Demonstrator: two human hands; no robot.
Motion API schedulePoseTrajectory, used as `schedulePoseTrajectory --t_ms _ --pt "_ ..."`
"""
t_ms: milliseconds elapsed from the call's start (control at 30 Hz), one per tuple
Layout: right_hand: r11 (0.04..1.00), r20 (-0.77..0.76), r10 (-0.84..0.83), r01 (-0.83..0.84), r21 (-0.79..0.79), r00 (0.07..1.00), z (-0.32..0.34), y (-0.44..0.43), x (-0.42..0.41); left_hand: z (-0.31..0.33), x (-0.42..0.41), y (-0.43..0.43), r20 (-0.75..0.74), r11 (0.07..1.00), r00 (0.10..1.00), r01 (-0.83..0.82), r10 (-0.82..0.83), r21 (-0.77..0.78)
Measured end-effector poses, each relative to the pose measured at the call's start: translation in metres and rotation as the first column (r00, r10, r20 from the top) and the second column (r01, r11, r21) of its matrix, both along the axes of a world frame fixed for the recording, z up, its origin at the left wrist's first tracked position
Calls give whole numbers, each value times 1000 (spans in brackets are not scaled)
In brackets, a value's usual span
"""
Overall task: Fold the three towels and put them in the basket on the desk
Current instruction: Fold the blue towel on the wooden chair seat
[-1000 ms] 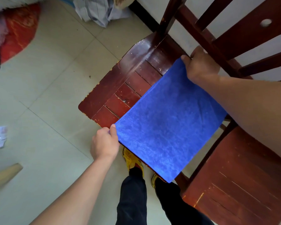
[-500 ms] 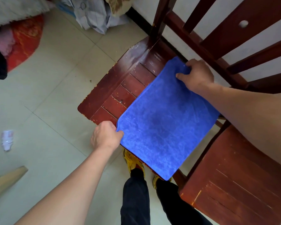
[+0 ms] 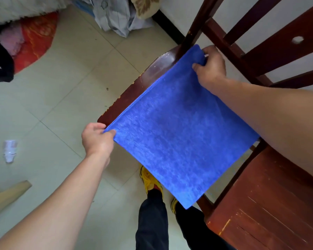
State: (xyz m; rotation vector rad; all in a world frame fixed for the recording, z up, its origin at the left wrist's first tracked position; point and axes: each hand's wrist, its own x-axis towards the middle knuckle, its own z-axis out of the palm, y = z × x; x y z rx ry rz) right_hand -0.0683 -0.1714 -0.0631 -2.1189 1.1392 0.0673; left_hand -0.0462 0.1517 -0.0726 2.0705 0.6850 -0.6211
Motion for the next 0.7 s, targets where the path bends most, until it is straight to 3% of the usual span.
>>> schedulePoseTrajectory --t_ms 100,233,300,400,500,567,633,700 --pt "1000 -26 22 -22 11 999 1 5 7 -3 11 2 29 991 999 30 -34 134" --pt "940 -127 207 -233 -248 970 18 10 -40 11 -14 -1 44 972 997 48 -59 230" --pt "929 -187 238 -279 -243 953 17 9 -88 17 -47 -8 -22 976 992 127 -125 177" --pt "966 -333 224 -253 -46 916 10 5 -163 23 -110 -24 -175 937 921 348 -348 -31" --pt "974 -382 114 -180 -139 917 10 -14 -215 20 -169 -36 -301 876 823 443 -482 -194" --pt "966 -360 58 -143 -213 931 10 -23 -240 18 -202 -40 -346 907 839 403 -421 -124" --pt "956 -351 81 -172 -236 933 9 -22 -250 17 -223 -41 -349 964 903 266 -250 -2" --pt "968 -307 79 -147 -205 948 6 -18 -265 23 -249 -46 -347 994 934 106 -91 25"
